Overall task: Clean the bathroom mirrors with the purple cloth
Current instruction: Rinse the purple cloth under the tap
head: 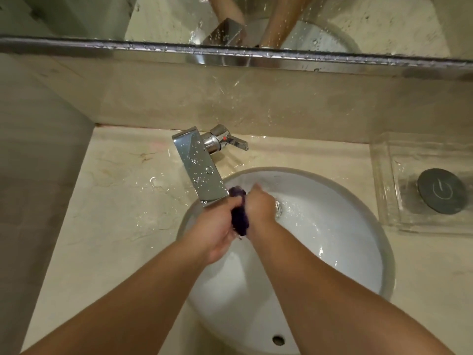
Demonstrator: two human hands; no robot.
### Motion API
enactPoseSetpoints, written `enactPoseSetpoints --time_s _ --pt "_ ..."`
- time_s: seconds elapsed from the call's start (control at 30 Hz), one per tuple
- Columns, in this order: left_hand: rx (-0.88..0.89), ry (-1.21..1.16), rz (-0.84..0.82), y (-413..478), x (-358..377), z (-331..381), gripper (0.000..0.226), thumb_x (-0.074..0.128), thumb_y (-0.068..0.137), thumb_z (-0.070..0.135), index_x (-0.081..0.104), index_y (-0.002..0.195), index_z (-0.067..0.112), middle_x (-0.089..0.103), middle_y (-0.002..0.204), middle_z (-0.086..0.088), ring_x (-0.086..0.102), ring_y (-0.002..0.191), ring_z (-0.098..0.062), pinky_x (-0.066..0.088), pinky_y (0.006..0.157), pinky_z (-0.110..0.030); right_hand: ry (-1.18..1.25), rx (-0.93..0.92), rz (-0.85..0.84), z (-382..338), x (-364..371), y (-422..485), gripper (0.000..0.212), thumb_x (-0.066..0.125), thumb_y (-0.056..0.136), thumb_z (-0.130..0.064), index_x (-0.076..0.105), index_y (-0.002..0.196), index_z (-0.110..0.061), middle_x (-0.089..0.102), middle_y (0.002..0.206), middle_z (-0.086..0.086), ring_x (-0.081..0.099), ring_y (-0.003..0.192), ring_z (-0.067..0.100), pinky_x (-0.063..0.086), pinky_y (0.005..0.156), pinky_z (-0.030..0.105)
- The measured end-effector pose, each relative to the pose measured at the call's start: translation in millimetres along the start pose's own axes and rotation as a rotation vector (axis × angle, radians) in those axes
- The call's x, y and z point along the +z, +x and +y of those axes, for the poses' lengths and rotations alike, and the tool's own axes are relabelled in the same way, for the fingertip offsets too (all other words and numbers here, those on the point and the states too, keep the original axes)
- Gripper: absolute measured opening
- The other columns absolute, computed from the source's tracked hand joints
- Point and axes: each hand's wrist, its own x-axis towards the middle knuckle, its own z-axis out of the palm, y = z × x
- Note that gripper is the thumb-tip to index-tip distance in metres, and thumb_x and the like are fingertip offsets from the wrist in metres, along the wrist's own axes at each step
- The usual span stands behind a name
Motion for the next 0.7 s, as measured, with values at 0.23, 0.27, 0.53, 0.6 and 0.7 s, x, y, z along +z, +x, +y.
enactPoseSetpoints --time_s 0.23,0.27,0.53,0.6,0.7 --pt "-0.158 -0.007 -0.09 7 -24 17 0.015 0.059 0.088 0.022 0.061 0.076 0.013 0.052 0.071 -0.01 0.051 0.06 -0.025 0.041 0.061 -0.031 -0.092 -0.121 -0.258 23 25 -47 0.032 0.047 0.087 -0.037 0.066 0.074 -0.015 0.071 0.077 0.008 0.067 0.068 0.027 0.052 0.056 0.032" --pt "-0.112 0.002 -0.069 5 -21 11 0.013 0.058 0.092 0.021 0.064 0.087 0.01 0.055 0.077 -0.015 0.055 0.063 -0.026 0.043 0.063 -0.034 -0.117 -0.124 -0.183 18 17 -35 0.037 0.046 0.094 -0.038 0.066 0.076 -0.012 0.072 0.08 0.011 0.067 0.07 0.027 0.048 0.058 0.032" --pt "0.007 -0.011 0.004 -4 -13 -4 0.034 0.036 0.076 -0.012 0.065 0.072 0.006 0.063 0.064 -0.008 0.063 0.057 -0.02 0.049 0.056 -0.03 0.31 0.208 -0.305 23 -3 -27 0.037 0.055 0.094 -0.045 0.072 0.093 -0.012 0.073 0.096 0.017 0.07 0.09 0.033 0.056 0.086 0.044" --pt "-0.004 -0.049 0.017 0 -13 2 0.029 0.04 0.08 -0.01 0.064 0.08 0.006 0.061 0.074 -0.012 0.061 0.069 -0.026 0.051 0.065 -0.033 0.318 0.137 -0.258 32 7 -45 0.025 0.057 0.086 -0.036 0.069 0.075 -0.017 0.066 0.075 0.006 0.062 0.067 0.025 0.05 0.061 0.033" --pt "0.014 -0.092 0.018 6 -17 4 0.021 0.047 0.091 -0.004 0.058 0.076 0.006 0.055 0.075 -0.014 0.056 0.074 -0.028 0.048 0.067 -0.035 0.246 -0.066 -0.075 36 14 -67 0.023 0.05 0.089 -0.04 0.067 0.08 -0.028 0.069 0.077 -0.001 0.065 0.071 0.023 0.051 0.063 0.038"
